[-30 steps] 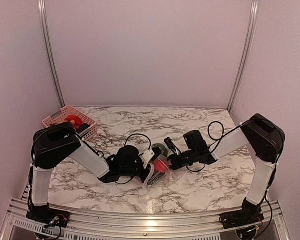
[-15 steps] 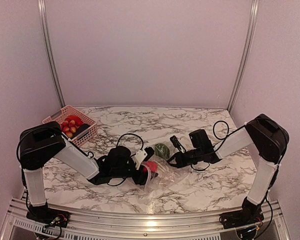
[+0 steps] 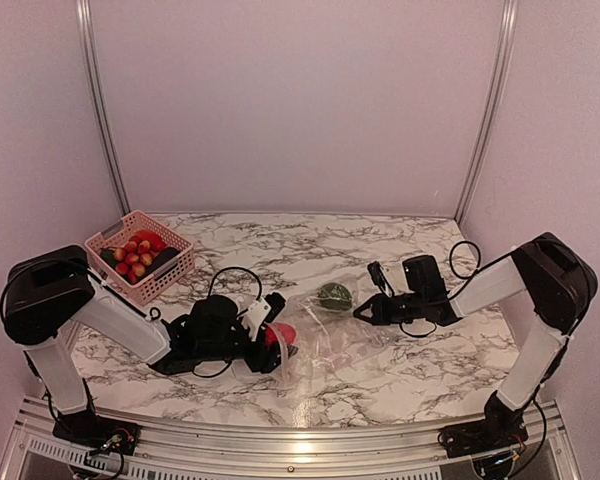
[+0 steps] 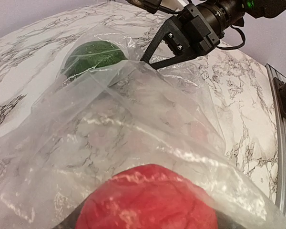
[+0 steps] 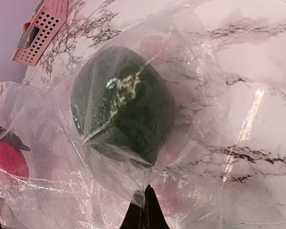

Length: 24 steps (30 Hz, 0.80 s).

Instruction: Open the zip-top bag and remove the fake food

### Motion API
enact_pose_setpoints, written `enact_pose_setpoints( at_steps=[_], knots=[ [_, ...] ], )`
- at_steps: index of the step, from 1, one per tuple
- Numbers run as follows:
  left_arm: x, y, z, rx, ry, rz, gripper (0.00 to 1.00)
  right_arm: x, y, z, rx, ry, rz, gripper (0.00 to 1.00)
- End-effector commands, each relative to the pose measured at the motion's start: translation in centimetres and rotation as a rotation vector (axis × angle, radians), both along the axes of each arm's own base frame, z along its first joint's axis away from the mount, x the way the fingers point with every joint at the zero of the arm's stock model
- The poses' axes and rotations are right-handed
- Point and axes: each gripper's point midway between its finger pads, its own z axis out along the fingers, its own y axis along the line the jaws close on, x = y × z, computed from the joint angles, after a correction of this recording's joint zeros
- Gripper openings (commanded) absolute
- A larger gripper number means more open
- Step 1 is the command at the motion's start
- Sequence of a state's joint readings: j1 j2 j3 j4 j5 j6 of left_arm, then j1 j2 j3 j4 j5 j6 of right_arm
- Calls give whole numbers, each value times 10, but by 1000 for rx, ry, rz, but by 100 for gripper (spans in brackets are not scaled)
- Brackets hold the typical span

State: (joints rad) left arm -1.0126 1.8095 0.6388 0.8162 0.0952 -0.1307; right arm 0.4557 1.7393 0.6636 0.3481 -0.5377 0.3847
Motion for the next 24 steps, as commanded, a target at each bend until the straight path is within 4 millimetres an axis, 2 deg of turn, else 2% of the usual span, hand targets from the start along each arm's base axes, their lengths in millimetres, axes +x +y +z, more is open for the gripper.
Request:
enact_pose_setpoints(
  at_steps=[1, 8, 13, 17, 24],
  knots=[
    [-5, 14, 24, -48, 4, 35, 55, 12, -17, 6, -3, -27, -74, 0],
    [-11, 29, 46, -71, 26, 53, 57, 14, -28, 8, -15, -36, -95, 0],
    [-3, 60, 61, -115, 65, 115, 56, 15, -37, 11, -12, -43, -110, 0],
    [28, 100, 82, -211, 130, 257, 56, 12, -38, 12, -9, -49, -91, 0],
    [96, 190, 122, -303, 131, 600, 57, 5, -33, 15, 18, -58, -44, 0]
  ],
)
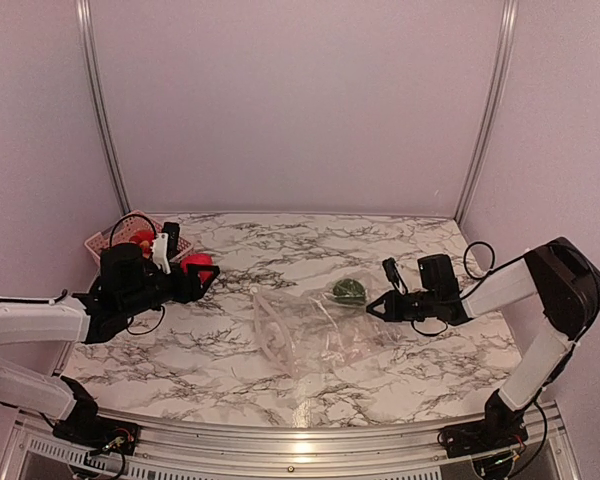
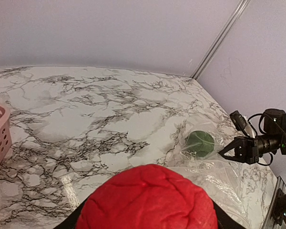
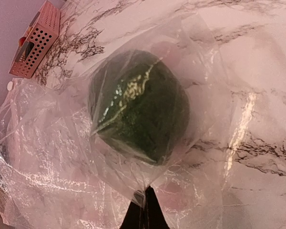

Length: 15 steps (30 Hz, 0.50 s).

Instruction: Open the zip-top bag and remove the fake food

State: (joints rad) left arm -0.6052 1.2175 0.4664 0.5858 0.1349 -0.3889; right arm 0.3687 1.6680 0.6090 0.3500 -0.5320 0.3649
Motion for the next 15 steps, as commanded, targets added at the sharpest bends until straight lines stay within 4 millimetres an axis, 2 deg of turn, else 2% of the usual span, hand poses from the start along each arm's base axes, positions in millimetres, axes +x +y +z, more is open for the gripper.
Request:
enact_pose_setpoints(
  at_steps=[1, 8, 11, 15],
  knots=[
    [28, 47, 10, -6, 86, 183, 57, -5, 2, 8, 26, -30, 43, 0],
    [74, 124, 14, 28, 170, 446, 60, -8, 6, 10, 44, -29, 67, 0],
    [90, 147, 13, 27, 208, 498, 61, -9, 6, 9, 45, -29, 72, 0],
    [110, 170, 2, 71, 256, 561, 62, -9, 7, 8, 48, -26, 76, 0]
  ],
)
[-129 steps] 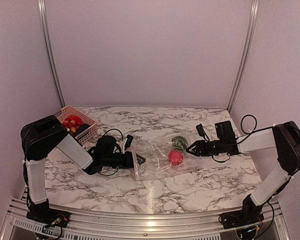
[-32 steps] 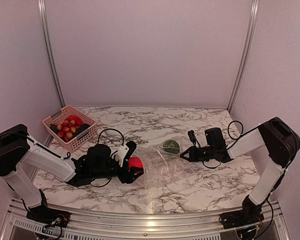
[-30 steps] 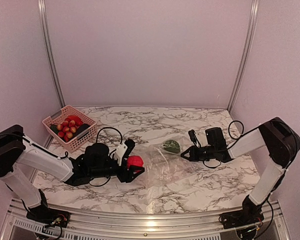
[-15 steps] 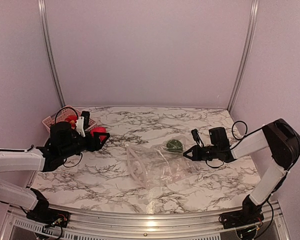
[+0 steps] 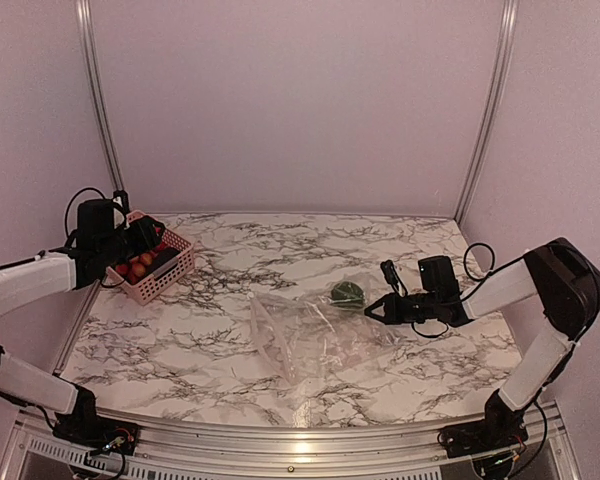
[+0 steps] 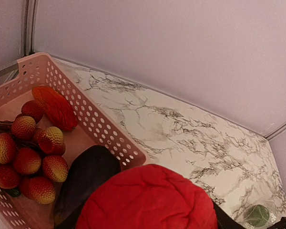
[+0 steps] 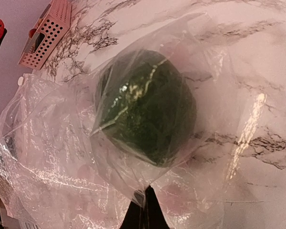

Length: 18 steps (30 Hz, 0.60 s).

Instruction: Open the zip-top bag and remove the fake food

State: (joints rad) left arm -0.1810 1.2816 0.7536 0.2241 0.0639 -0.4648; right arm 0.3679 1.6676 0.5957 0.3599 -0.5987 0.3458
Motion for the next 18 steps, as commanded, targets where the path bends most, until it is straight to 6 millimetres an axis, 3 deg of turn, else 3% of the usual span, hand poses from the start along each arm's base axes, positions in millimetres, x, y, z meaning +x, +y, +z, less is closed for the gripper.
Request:
enact_pose_setpoints(
  at_steps=[1, 9, 18],
  knots=[
    [15, 22, -24, 38, 116, 53, 62, 1, 1, 7, 19, -30, 17, 0],
    [69, 55, -39, 84, 167, 128, 65, -1, 1, 6, 14, -29, 32, 0],
    [112, 53, -61, 98, 221, 103, 70, 0, 3, 6, 17, -30, 38, 0]
  ],
)
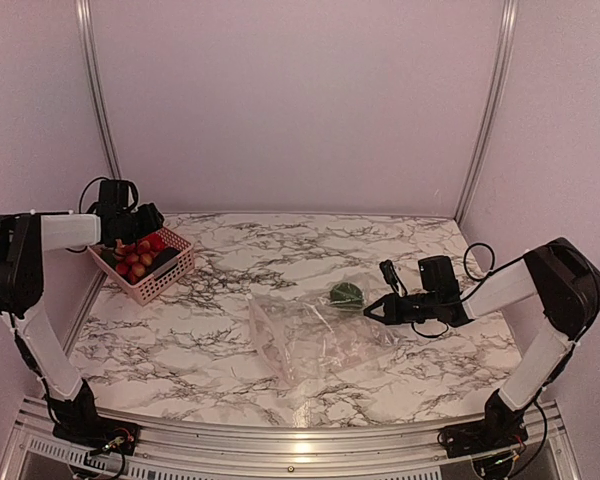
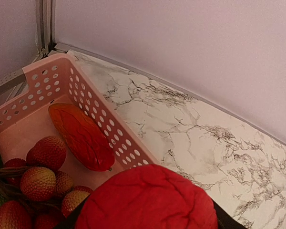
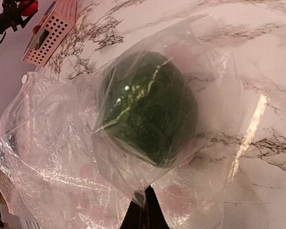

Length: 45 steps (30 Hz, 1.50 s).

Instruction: Open the zip-top bag and remove the fake food

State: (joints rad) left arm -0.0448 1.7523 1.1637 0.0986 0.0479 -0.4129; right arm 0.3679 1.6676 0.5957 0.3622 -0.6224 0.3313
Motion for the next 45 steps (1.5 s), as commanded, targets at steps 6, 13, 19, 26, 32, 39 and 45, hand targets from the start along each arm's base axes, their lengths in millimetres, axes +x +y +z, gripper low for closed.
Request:
enact_pose_setpoints(
  at_steps=[6, 13, 19, 26, 32, 39, 45],
  knots=[
    [11, -2, -18, 28, 70, -31, 82, -2, 4, 3, 17, -11, 36, 0],
    [-2, -10, -8, -24, 33, -47, 87, -5, 9, 7, 26, -15, 52, 0],
    [-41, -37, 12, -83, -78, -137, 83, -10, 15, 5, 20, -9, 76, 0],
    [-97, -86, 3, -122, -131, -301, 74, -12, 12, 12, 6, -14, 65, 30],
    [-144, -127, -5, -162, -154, -430, 69, 0, 0, 32, 13, -48, 13, 50],
    [-197, -176, 7, -193, -227, -610, 62, 25, -6, 47, -18, -84, -46, 63],
    [-240, -214, -3, -110, -262, -771, 46, 53, -7, 54, -51, -103, -99, 66]
  ],
)
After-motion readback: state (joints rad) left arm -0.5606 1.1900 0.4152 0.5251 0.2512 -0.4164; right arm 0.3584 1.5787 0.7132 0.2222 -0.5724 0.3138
